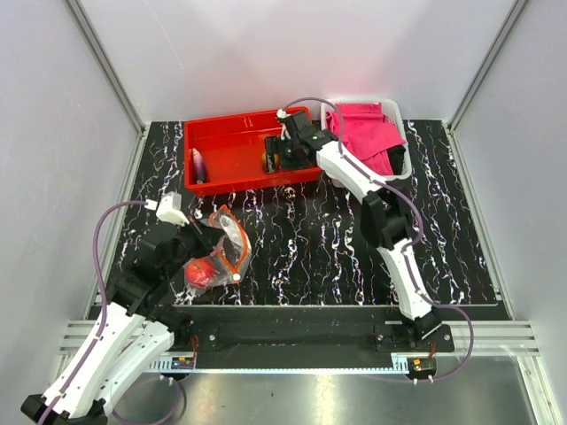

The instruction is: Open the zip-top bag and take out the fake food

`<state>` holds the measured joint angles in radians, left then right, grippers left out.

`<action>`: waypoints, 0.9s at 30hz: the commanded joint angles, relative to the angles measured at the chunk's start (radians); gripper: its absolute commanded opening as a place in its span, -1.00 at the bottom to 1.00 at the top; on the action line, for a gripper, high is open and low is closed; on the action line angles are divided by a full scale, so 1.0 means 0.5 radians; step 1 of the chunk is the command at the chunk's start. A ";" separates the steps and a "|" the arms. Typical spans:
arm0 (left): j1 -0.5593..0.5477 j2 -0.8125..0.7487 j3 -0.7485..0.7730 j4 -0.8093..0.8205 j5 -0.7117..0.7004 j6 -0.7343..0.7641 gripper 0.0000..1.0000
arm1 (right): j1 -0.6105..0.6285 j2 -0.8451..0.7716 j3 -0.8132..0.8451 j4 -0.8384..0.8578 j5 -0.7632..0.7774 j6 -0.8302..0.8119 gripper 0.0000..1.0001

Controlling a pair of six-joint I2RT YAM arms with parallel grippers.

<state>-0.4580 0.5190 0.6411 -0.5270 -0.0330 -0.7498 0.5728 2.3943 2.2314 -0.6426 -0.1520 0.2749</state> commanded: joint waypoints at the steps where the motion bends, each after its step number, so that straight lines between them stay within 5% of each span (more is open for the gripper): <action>1: -0.004 -0.001 0.046 0.097 0.041 -0.102 -1.00 | 0.035 -0.554 -0.286 0.045 -0.196 0.186 0.79; 10: -0.004 -0.026 0.028 0.219 0.201 -0.228 -1.00 | 0.287 -1.380 -1.553 0.610 -0.444 0.303 0.68; 19: -0.004 -0.038 -0.012 0.318 0.311 -0.350 -1.00 | 0.643 -1.656 -1.904 0.892 -0.429 0.545 0.33; 24: -0.004 0.014 -0.073 0.437 0.379 -0.406 -1.00 | 0.686 -1.574 -1.892 0.920 -0.411 0.546 -0.10; 27: -0.004 0.036 -0.095 0.508 0.422 -0.442 -1.00 | 0.710 -1.500 -1.840 0.926 -0.399 0.546 -0.17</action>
<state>-0.4580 0.5220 0.6056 -0.3923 0.1169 -0.9363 0.9058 1.6199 1.2713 -0.2459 -0.3592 0.5339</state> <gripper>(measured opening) 0.008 0.431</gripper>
